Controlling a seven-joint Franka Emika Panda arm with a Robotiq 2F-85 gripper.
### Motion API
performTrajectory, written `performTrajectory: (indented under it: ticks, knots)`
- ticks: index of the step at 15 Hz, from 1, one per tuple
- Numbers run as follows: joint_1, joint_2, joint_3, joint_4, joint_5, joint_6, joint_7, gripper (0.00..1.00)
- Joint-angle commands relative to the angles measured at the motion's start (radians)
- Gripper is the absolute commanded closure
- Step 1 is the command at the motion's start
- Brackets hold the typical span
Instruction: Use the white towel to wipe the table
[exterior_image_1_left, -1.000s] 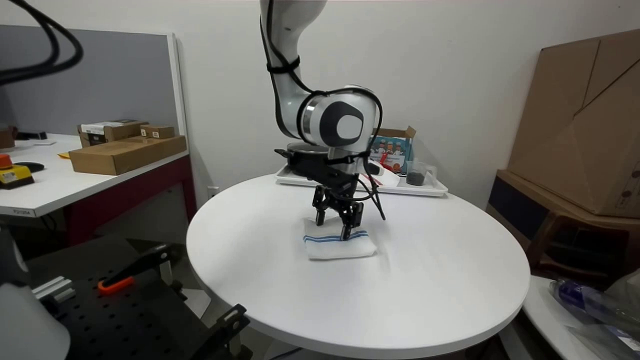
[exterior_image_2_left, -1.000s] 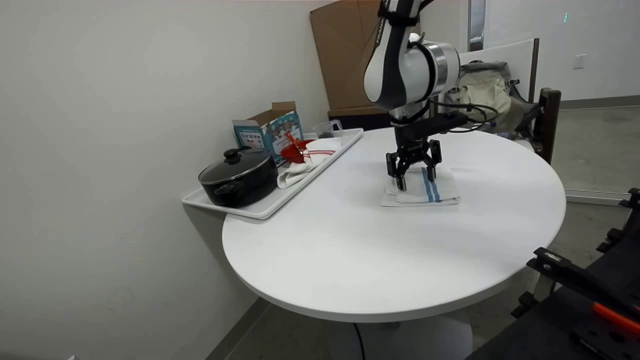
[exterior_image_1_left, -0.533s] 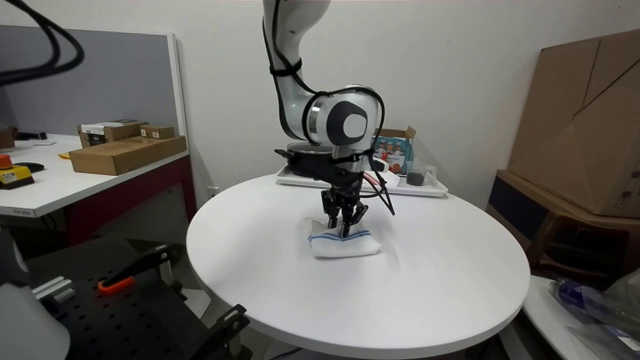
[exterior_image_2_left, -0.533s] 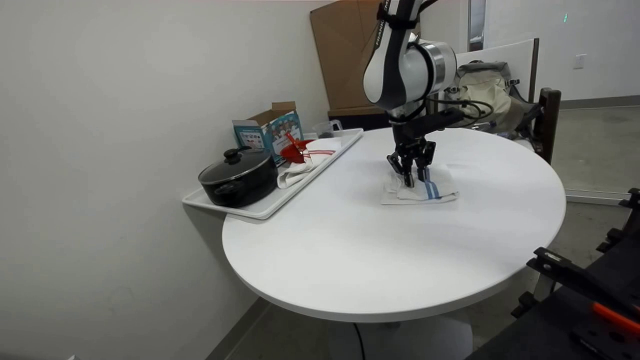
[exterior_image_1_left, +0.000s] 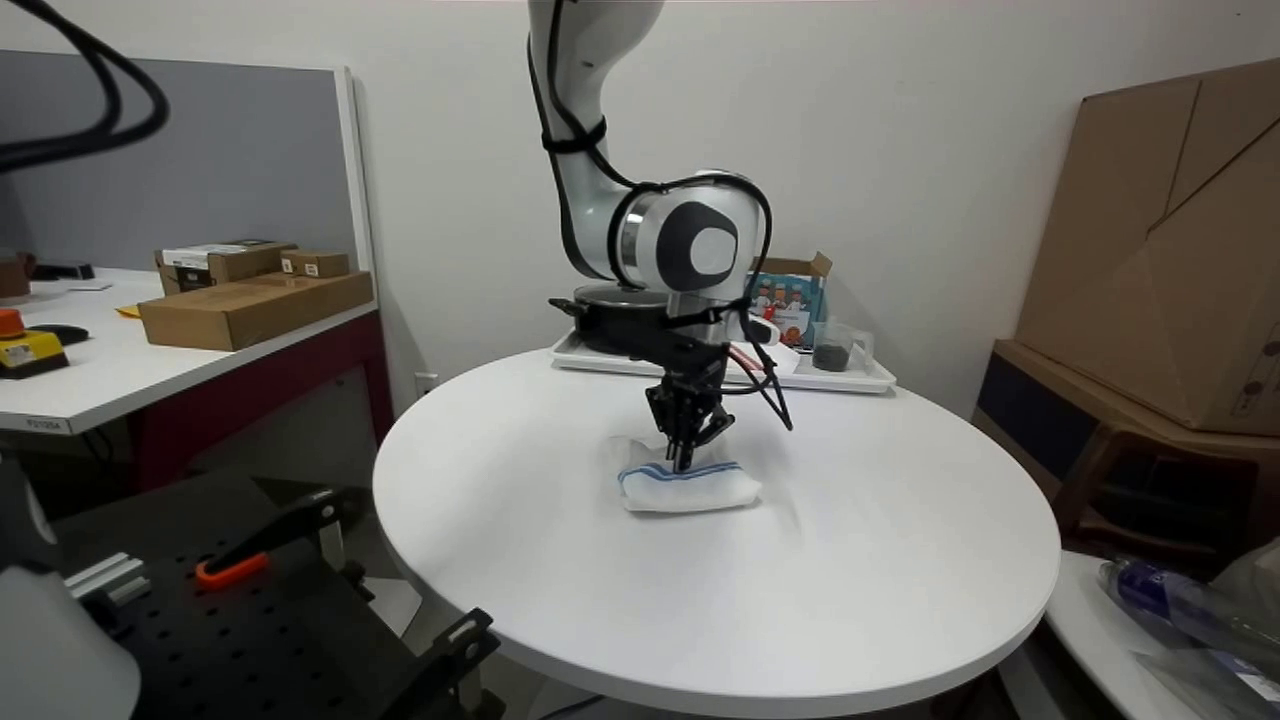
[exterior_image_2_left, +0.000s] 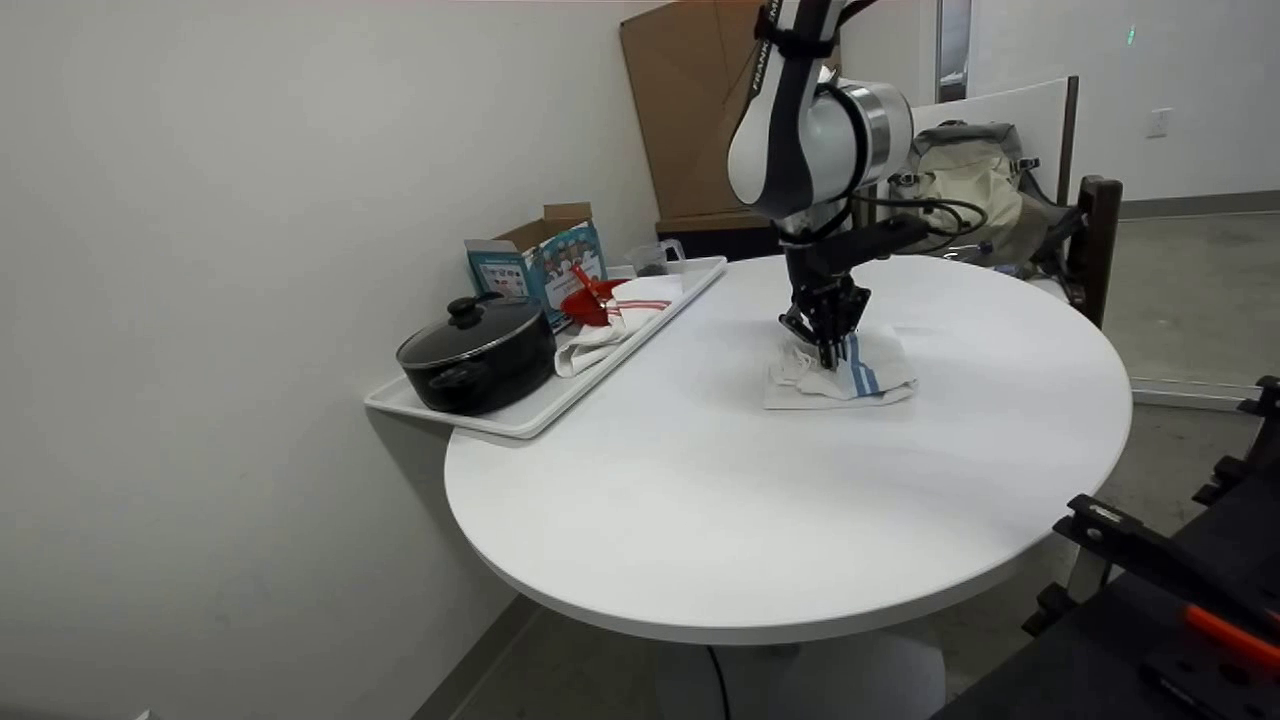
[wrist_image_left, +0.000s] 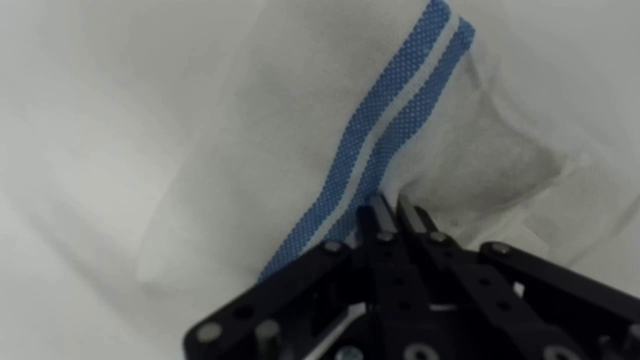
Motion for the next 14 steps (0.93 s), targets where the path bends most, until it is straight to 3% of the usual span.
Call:
performTrajectory:
  ticks: [1,14]
  knots:
    - [-0.050,0.023,0.012,0.038,0.000,-0.049,-0.033,0.93]
    - [-0.285,0.052,0.004,0.107,0.051,-0.147,-0.176,0.92]
